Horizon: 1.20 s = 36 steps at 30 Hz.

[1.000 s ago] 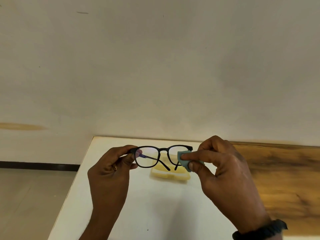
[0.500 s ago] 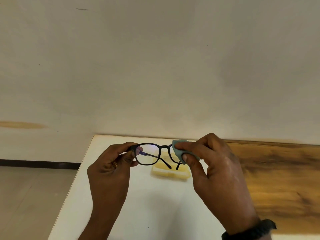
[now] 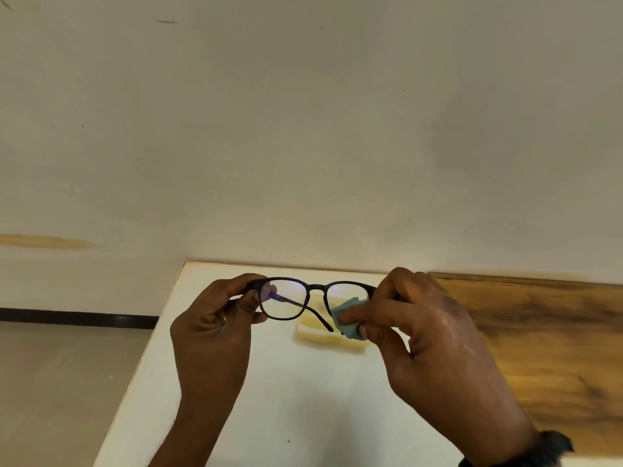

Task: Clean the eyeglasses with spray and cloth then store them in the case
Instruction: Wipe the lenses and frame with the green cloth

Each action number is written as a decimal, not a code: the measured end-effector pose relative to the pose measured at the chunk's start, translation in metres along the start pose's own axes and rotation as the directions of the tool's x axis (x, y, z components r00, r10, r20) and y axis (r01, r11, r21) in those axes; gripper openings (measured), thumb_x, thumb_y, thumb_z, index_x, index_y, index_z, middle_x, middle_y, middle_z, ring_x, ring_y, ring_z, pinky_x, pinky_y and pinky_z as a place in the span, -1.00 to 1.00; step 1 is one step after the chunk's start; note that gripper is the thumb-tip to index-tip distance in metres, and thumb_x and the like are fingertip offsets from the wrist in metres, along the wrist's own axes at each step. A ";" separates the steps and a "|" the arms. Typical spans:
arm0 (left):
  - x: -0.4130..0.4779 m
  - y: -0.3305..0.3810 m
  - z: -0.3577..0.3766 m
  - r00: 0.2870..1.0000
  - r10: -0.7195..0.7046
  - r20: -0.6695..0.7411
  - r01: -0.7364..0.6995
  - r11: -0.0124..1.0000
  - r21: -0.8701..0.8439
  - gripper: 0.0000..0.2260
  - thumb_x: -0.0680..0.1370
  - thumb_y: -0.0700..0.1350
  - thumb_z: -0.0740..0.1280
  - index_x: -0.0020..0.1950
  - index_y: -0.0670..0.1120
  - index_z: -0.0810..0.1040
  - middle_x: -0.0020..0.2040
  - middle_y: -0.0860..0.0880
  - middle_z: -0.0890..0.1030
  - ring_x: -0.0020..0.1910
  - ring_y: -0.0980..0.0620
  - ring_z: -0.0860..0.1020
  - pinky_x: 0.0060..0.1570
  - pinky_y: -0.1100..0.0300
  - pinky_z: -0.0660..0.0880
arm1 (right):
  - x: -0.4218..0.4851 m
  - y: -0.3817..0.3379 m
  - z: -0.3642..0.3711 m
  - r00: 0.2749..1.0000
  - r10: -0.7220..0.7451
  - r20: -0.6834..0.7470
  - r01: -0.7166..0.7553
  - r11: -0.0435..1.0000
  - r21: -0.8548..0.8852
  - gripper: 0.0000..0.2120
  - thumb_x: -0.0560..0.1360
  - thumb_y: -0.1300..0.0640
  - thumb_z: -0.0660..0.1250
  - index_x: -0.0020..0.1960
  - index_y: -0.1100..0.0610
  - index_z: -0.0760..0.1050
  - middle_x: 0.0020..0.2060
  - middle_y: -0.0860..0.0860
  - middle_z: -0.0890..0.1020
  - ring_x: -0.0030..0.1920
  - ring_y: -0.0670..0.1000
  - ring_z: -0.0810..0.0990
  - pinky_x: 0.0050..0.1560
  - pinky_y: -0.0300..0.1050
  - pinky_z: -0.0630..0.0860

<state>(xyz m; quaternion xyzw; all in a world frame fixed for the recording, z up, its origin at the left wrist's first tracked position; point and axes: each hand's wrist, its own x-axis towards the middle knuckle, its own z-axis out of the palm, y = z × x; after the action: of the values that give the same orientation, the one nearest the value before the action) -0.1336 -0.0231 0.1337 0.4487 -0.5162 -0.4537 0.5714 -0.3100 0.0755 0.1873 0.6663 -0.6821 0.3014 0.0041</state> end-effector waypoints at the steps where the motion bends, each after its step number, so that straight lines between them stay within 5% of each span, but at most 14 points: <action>1: 0.000 0.000 0.000 1.000 -0.006 -0.002 0.006 1.000 -0.008 -0.94 0.38 0.01 0.45 -0.18 0.16 0.70 -0.18 0.02 0.72 -0.25 -0.08 0.68 -0.19 0.27 0.60 | 0.000 0.002 -0.001 1.000 0.010 -0.004 -0.010 1.000 0.006 -0.71 0.40 0.18 0.38 -0.02 -0.18 0.67 -0.22 -0.21 0.48 -0.14 -0.13 0.50 -0.19 -0.32 0.39; 4: 0.001 0.000 -0.001 1.000 -0.015 -0.001 0.015 1.000 -0.024 -0.93 0.39 -0.04 0.46 -0.18 0.12 0.71 -0.19 0.01 0.72 -0.25 -0.13 0.68 -0.22 0.38 0.54 | -0.001 0.009 -0.006 0.998 0.054 -0.021 -0.054 0.998 0.012 -0.65 0.40 0.27 0.46 -0.04 -0.20 0.66 -0.24 -0.21 0.48 -0.14 -0.15 0.51 -0.17 -0.39 0.37; 7: 0.001 -0.001 0.000 1.000 -0.018 0.025 0.018 0.999 -0.034 -0.93 0.40 -0.05 0.45 -0.16 0.08 0.72 -0.18 -0.02 0.72 -0.25 -0.14 0.67 -0.17 0.27 0.60 | 0.000 0.014 -0.008 0.992 0.099 -0.074 -0.097 0.995 0.022 -0.62 0.36 0.33 0.52 -0.06 -0.16 0.69 -0.26 -0.18 0.49 -0.17 -0.12 0.53 -0.15 -0.32 0.40; 18: -0.003 -0.003 0.005 0.999 -0.013 0.040 0.013 1.000 -0.022 -0.78 0.47 -0.22 0.45 -0.20 0.12 0.71 -0.20 0.01 0.71 -0.26 -0.13 0.67 -0.18 0.30 0.59 | 0.003 0.004 0.008 0.972 0.133 -0.192 -0.114 0.987 0.110 -0.75 0.44 0.25 0.46 0.02 -0.05 0.70 -0.23 -0.15 0.49 -0.18 -0.13 0.55 -0.17 -0.47 0.39; 24: -0.004 -0.005 0.004 0.999 -0.005 0.053 0.007 1.000 -0.029 -0.92 0.39 -0.03 0.43 -0.17 0.10 0.71 -0.17 -0.02 0.72 -0.22 -0.13 0.67 -0.12 0.15 0.64 | 0.004 -0.008 0.019 0.980 0.106 -0.168 -0.086 0.989 0.118 -0.76 0.45 0.19 0.38 0.04 -0.04 0.69 -0.21 -0.16 0.46 -0.18 -0.18 0.52 -0.15 -0.50 0.36; 30: -0.005 -0.007 0.002 0.996 0.065 0.069 -0.068 0.996 0.050 -0.83 0.49 -0.19 0.43 -0.14 0.11 0.69 -0.17 0.05 0.71 -0.18 -0.13 0.67 -0.16 0.34 0.56 | 0.003 -0.013 0.023 0.983 0.078 -0.169 -0.061 0.993 0.101 -0.77 0.45 0.19 0.38 0.04 -0.03 0.69 -0.21 -0.17 0.46 -0.17 -0.22 0.50 -0.18 -0.49 0.37; 36: -0.005 -0.007 0.003 0.981 0.162 0.106 -0.176 0.975 0.137 -0.82 0.49 -0.08 0.40 -0.10 0.24 0.66 -0.16 0.11 0.69 -0.16 -0.02 0.68 -0.08 0.01 0.64 | 0.003 -0.017 0.027 0.985 0.063 -0.159 -0.047 0.994 0.100 -0.73 0.46 0.21 0.39 0.08 -0.06 0.67 -0.20 -0.14 0.47 -0.20 -0.10 0.53 -0.26 -0.30 0.47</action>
<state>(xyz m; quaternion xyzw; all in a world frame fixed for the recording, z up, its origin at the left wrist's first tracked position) -0.1369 -0.0192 0.1258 0.4216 -0.6106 -0.3851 0.5487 -0.2841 0.0628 0.1738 0.6200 -0.6824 0.3868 0.0191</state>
